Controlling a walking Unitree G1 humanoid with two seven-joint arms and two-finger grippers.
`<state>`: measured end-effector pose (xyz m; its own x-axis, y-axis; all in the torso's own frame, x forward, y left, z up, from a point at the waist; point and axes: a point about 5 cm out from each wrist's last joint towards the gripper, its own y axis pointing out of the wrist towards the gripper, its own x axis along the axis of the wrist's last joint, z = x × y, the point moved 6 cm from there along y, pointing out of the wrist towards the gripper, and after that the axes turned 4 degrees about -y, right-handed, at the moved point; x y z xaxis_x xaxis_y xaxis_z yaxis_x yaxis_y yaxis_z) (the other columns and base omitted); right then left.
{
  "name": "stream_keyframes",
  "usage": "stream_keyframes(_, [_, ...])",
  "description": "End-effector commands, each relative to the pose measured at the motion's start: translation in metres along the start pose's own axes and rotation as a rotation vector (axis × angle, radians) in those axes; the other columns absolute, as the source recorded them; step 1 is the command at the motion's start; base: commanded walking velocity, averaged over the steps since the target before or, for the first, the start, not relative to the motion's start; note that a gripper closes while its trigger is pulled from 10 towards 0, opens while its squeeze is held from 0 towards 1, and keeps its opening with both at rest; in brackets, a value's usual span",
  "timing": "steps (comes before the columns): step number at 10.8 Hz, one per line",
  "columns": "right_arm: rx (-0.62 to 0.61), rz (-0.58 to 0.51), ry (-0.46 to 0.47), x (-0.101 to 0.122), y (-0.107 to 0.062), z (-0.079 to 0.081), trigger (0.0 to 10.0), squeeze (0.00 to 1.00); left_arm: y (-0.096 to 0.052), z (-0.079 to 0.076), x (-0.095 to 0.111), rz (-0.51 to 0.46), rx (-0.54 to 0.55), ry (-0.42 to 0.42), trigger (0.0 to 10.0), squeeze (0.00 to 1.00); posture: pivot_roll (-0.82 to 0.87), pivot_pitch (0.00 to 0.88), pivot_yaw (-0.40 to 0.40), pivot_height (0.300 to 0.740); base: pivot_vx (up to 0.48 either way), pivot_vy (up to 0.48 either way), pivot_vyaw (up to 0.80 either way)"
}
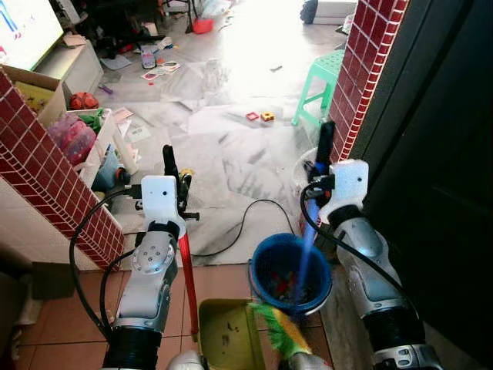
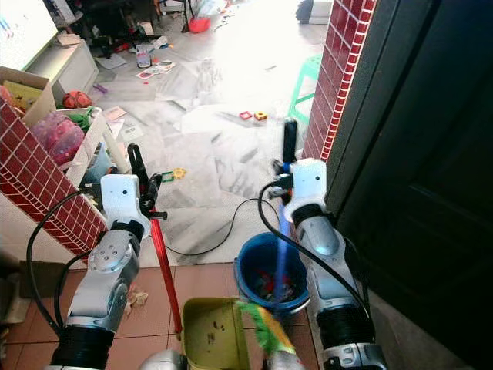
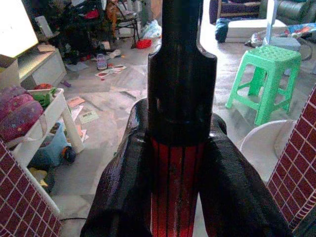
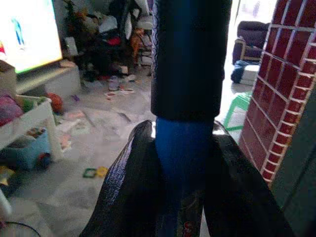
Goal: Sweep floor
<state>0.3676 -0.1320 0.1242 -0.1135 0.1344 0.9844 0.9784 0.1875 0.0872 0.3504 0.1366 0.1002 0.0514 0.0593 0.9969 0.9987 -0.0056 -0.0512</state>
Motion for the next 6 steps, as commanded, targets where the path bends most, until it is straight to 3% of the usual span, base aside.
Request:
stream_keyframes(1, [-0.028, -0.034, -0.036, 0.01, 0.003, -0.009, 10.0, 0.0, 0.002, 0.0, 0.013, -0.038, -0.005, 0.012, 10.0, 0.0, -0.13, 0.0, 0.07, 0.74, 0.0, 0.0, 0.0])
stream_keyframes(4, [-0.006, -0.022, 0.031, 0.005, -0.001, 0.003, 10.0, 0.0, -0.001, -0.005, 0.006, -0.007, -0.045, -0.046, 10.0, 0.0, -0.13, 0.0, 0.073, 0.74, 0.0, 0.0, 0.0])
stream_keyframes(6, [0.003, -0.026, 0.051, 0.005, -0.006, 0.007, 10.0, 0.0, -0.002, -0.016, 0.006, -0.011, -0.09, -0.063, 10.0, 0.0, -0.14, 0.0, 0.073, 0.74, 0.0, 0.409, 0.0])
